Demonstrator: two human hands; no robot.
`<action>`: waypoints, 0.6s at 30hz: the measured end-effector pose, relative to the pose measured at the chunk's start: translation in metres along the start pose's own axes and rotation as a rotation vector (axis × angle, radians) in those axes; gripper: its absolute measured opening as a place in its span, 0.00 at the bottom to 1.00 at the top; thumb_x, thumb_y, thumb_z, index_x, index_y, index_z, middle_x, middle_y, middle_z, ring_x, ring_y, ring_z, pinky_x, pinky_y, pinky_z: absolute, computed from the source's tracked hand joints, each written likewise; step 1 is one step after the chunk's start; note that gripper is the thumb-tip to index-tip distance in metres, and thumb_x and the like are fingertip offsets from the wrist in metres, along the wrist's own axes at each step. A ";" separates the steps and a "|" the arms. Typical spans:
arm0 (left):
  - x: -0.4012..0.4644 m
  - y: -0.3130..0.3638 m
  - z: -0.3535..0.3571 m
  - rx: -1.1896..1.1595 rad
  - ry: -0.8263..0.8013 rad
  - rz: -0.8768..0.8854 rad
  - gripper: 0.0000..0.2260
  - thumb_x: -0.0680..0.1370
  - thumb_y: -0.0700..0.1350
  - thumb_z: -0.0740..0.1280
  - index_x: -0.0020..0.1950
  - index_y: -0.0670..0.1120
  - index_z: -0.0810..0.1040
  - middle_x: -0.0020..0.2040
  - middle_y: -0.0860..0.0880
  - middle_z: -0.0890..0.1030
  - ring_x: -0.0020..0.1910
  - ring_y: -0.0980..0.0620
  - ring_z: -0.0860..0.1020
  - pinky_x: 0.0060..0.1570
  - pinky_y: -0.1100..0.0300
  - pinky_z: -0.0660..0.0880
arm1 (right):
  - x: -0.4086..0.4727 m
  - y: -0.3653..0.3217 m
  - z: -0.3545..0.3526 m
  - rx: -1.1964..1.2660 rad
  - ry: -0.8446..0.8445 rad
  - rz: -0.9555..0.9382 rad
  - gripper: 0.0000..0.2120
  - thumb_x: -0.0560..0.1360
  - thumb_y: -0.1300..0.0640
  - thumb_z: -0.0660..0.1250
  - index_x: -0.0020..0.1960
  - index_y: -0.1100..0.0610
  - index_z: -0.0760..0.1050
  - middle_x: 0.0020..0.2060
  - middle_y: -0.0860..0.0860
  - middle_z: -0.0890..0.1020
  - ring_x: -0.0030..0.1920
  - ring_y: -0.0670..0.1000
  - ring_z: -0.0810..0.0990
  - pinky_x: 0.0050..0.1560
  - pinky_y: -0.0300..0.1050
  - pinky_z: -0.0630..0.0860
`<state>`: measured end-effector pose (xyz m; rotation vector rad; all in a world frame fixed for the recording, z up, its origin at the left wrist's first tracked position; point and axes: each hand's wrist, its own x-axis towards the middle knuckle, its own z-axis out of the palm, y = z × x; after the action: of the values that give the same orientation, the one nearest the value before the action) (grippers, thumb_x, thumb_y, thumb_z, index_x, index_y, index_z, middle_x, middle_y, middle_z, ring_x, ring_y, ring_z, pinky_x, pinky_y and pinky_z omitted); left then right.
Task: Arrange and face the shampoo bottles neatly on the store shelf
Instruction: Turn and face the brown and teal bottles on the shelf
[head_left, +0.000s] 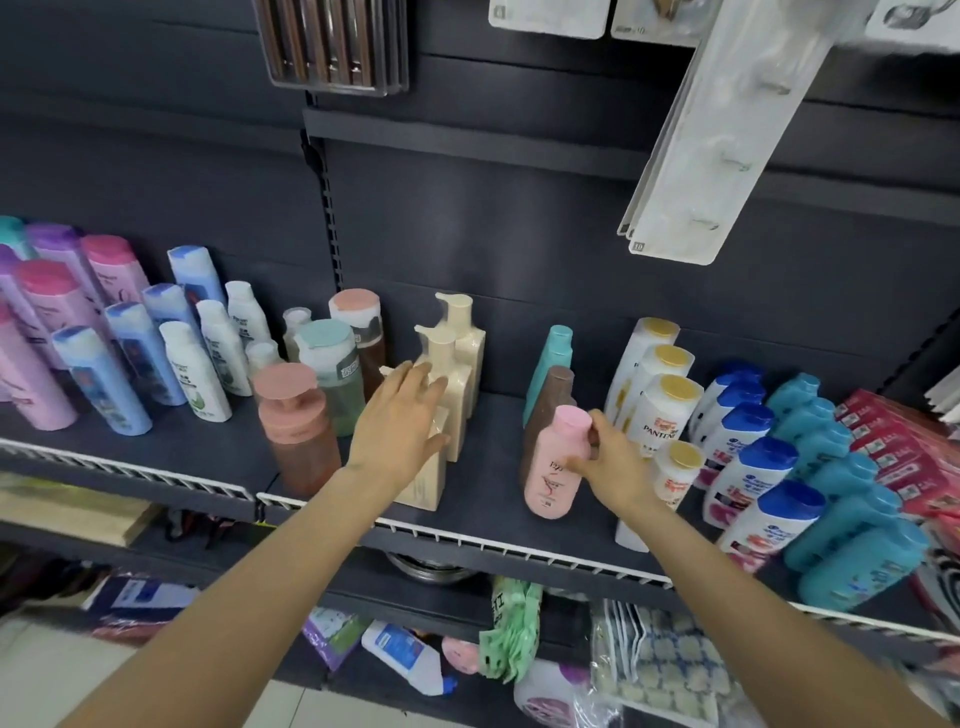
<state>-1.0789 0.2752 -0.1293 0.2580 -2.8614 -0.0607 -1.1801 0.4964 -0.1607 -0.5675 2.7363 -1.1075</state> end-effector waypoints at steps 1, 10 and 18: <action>-0.001 0.000 0.000 -0.002 -0.003 0.005 0.29 0.76 0.51 0.67 0.74 0.45 0.62 0.75 0.45 0.60 0.75 0.44 0.56 0.73 0.55 0.53 | 0.001 0.002 0.002 0.004 -0.001 0.011 0.15 0.71 0.66 0.70 0.53 0.57 0.68 0.43 0.49 0.75 0.47 0.52 0.75 0.45 0.45 0.70; -0.006 -0.003 0.002 0.001 -0.034 0.021 0.31 0.78 0.52 0.64 0.76 0.46 0.54 0.78 0.47 0.51 0.77 0.47 0.47 0.74 0.58 0.47 | 0.004 0.011 0.016 0.007 -0.112 0.020 0.21 0.71 0.67 0.68 0.61 0.55 0.68 0.51 0.53 0.79 0.53 0.54 0.77 0.55 0.53 0.75; -0.005 -0.003 0.003 -0.051 -0.027 0.004 0.30 0.78 0.51 0.65 0.76 0.48 0.56 0.77 0.48 0.51 0.77 0.47 0.47 0.74 0.58 0.48 | 0.006 0.016 0.011 -0.012 -0.114 0.045 0.16 0.72 0.66 0.69 0.56 0.57 0.69 0.49 0.53 0.78 0.51 0.54 0.77 0.52 0.50 0.74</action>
<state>-1.0747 0.2730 -0.1332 0.2433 -2.8826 -0.1368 -1.1873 0.4976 -0.1794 -0.5494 2.6465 -1.0169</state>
